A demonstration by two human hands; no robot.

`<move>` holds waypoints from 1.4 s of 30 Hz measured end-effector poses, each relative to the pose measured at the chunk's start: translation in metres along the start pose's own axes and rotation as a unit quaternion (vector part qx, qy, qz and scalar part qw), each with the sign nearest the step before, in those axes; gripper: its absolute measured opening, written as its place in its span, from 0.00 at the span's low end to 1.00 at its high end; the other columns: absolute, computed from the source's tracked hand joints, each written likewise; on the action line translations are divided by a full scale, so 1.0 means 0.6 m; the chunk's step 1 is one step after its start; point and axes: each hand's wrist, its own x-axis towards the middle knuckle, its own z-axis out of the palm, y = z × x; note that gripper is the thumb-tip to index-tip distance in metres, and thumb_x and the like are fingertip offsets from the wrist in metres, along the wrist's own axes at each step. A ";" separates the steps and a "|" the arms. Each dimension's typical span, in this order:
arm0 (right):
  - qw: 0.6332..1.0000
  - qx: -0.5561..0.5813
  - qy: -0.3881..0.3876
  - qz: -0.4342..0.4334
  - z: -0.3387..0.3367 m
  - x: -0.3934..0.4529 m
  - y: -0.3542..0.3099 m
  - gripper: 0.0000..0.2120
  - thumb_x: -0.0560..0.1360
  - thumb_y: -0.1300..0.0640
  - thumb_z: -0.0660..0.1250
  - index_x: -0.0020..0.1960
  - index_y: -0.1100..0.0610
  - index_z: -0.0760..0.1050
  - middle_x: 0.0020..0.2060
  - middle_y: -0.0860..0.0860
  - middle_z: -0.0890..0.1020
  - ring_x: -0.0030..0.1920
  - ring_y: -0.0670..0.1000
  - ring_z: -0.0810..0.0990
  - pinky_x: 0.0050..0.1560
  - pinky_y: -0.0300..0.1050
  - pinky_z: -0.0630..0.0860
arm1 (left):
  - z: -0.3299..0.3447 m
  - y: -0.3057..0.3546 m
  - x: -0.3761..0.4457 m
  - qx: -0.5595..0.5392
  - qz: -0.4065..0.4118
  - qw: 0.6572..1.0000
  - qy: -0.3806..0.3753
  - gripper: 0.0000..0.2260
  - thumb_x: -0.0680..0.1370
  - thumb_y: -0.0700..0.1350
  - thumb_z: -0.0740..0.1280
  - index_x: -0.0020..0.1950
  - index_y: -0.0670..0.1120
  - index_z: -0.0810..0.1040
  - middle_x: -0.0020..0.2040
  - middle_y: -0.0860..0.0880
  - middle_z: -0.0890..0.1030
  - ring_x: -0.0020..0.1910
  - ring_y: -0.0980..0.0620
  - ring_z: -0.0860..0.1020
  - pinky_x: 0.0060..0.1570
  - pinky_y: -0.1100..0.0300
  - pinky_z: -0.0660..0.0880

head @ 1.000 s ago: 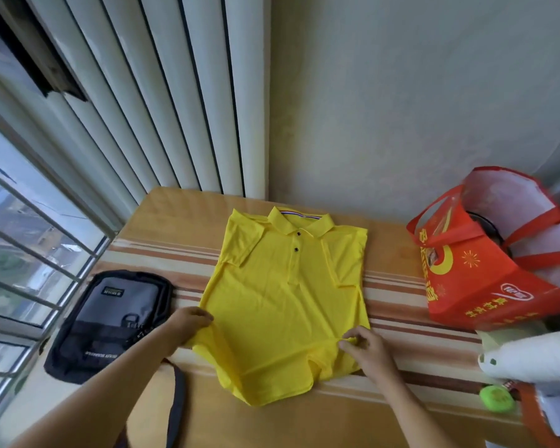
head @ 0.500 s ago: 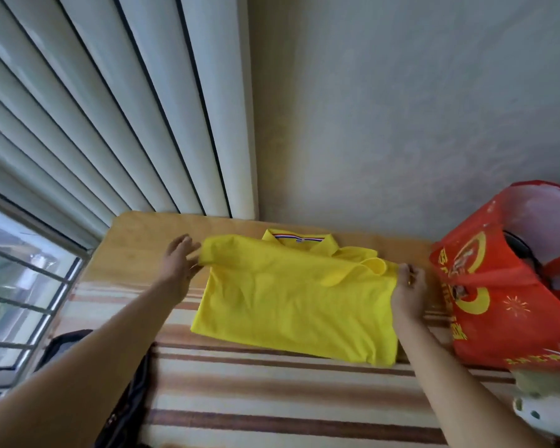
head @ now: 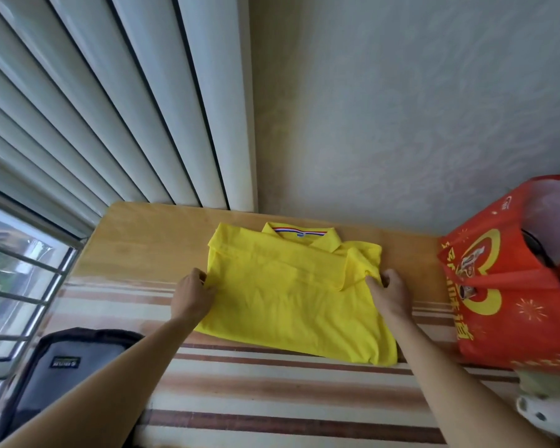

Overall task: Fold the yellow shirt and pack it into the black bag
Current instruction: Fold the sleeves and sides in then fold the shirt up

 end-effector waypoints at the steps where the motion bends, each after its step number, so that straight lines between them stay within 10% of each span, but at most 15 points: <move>1: 1.000 0.017 0.000 -0.005 -0.002 0.006 -0.007 0.10 0.75 0.52 0.72 0.48 0.58 0.75 0.43 0.54 0.80 0.50 0.60 0.81 0.47 0.49 0.72 | -0.003 -0.002 0.000 0.018 -0.007 1.000 0.002 0.08 0.75 0.46 0.68 0.50 0.44 0.74 0.49 0.44 0.80 0.44 0.46 0.76 0.40 0.52 0.74; 11: 0.996 -0.054 -0.073 -0.023 0.009 0.069 -0.048 0.12 0.71 0.53 0.74 0.53 0.56 0.81 0.52 0.56 0.85 0.55 0.58 0.82 0.53 0.47 0.74 | -0.022 0.059 0.079 0.089 0.178 0.978 0.054 0.34 0.68 0.28 0.61 0.71 0.54 0.70 0.64 0.43 0.68 0.62 0.41 0.67 0.52 0.47 0.72; 20: 0.996 -0.018 -0.007 -0.087 0.005 0.061 -0.038 0.11 0.74 0.49 0.63 0.40 0.55 0.74 0.41 0.63 0.82 0.46 0.65 0.79 0.44 0.52 0.70 | -0.038 0.031 0.104 0.156 0.217 0.958 0.101 0.03 0.74 0.40 0.71 0.44 0.47 0.82 0.50 0.44 0.78 0.52 0.42 0.74 0.47 0.49 0.73; 24: 0.997 0.072 0.007 -0.039 -0.006 0.051 -0.044 0.12 0.79 0.52 0.59 0.49 0.62 0.72 0.45 0.63 0.78 0.52 0.65 0.77 0.47 0.53 0.68 | -0.043 0.027 0.092 0.093 0.291 0.944 0.123 0.03 0.79 0.40 0.64 0.50 0.44 0.76 0.57 0.45 0.79 0.60 0.43 0.73 0.52 0.46 0.71; 35: 0.948 0.204 -0.242 0.018 -0.046 -0.030 -0.016 0.06 0.76 0.56 0.70 0.52 0.54 0.83 0.50 0.52 0.86 0.52 0.54 0.84 0.55 0.50 0.77 | -0.076 0.065 -0.032 -0.190 0.282 0.933 0.114 0.07 0.79 0.38 0.57 0.55 0.47 0.69 0.52 0.49 0.80 0.51 0.54 0.77 0.50 0.56 0.72; 38: 0.933 0.230 -0.273 0.042 -0.059 -0.056 -0.001 0.17 0.68 0.51 0.71 0.53 0.58 0.81 0.53 0.59 0.85 0.55 0.59 0.83 0.58 0.55 0.76 | -0.082 0.057 -0.078 -0.162 0.264 0.946 0.090 0.05 0.80 0.37 0.57 0.50 0.46 0.67 0.35 0.43 0.75 0.30 0.52 0.69 0.31 0.54 0.65; 42: 0.905 0.204 -0.365 0.082 -0.081 -0.108 0.031 0.15 0.65 0.55 0.71 0.50 0.59 0.78 0.48 0.61 0.82 0.50 0.58 0.80 0.50 0.48 0.74 | -0.081 -0.010 -0.131 -0.063 0.205 0.977 -0.017 0.02 0.76 0.44 0.60 0.47 0.50 0.71 0.30 0.48 0.76 0.28 0.49 0.72 0.29 0.56 0.66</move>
